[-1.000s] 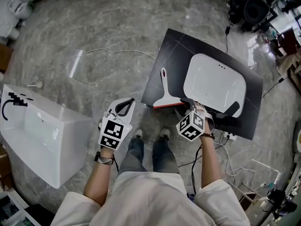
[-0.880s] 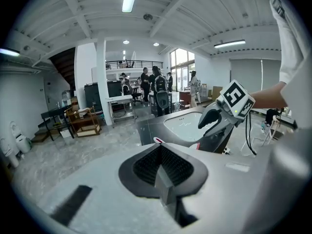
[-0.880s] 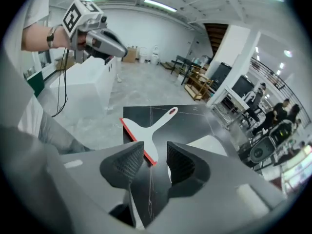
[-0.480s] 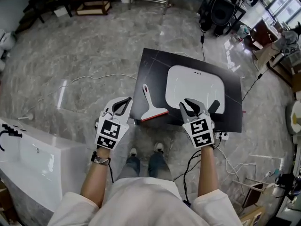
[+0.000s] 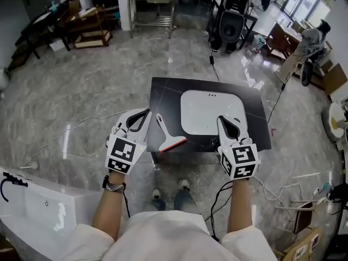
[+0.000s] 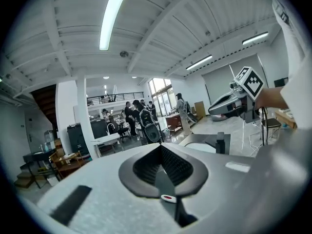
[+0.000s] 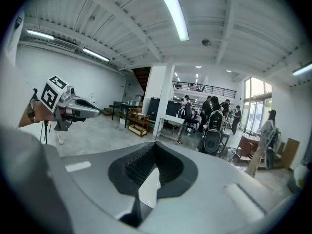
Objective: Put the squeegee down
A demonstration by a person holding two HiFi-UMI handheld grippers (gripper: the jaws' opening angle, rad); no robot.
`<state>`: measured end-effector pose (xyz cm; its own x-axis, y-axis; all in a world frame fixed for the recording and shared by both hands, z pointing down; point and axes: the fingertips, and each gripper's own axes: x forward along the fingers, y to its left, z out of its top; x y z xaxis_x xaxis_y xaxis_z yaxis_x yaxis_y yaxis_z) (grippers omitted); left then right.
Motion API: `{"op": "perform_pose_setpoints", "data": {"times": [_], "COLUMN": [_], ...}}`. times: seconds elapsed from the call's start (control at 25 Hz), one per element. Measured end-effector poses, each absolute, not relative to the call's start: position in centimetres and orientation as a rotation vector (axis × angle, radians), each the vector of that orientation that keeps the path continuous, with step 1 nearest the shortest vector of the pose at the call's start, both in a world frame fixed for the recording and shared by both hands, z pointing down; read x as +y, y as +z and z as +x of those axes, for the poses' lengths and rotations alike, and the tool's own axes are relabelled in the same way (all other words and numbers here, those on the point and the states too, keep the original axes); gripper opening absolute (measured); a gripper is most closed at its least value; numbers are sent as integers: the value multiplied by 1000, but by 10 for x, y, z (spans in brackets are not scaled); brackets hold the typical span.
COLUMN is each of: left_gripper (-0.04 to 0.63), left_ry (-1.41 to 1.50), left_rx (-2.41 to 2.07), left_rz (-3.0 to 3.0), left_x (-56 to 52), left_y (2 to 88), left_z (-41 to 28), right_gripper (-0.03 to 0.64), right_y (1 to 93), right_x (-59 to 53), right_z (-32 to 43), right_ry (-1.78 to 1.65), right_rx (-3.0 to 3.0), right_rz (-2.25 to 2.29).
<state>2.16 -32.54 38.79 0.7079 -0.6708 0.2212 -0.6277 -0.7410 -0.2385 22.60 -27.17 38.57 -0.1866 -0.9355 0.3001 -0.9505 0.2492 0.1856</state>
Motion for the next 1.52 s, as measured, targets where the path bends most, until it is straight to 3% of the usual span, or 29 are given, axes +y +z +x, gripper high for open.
{"op": "perform_pose_setpoints", "data": {"times": [0.64, 1.52], "left_gripper": [5, 5], "left_ry": [-290, -251], "left_rx": [814, 748], "left_rz": [-2761, -2749], "left_x": [-262, -232], "left_y": [304, 289], "left_z": [79, 82], "right_gripper": [5, 5], "right_y": [295, 287], "right_x": [-186, -159], "right_z": [221, 198], "right_ry": [72, 4], "right_rx": [-2284, -2247], "right_rz": [1944, 1930]}}
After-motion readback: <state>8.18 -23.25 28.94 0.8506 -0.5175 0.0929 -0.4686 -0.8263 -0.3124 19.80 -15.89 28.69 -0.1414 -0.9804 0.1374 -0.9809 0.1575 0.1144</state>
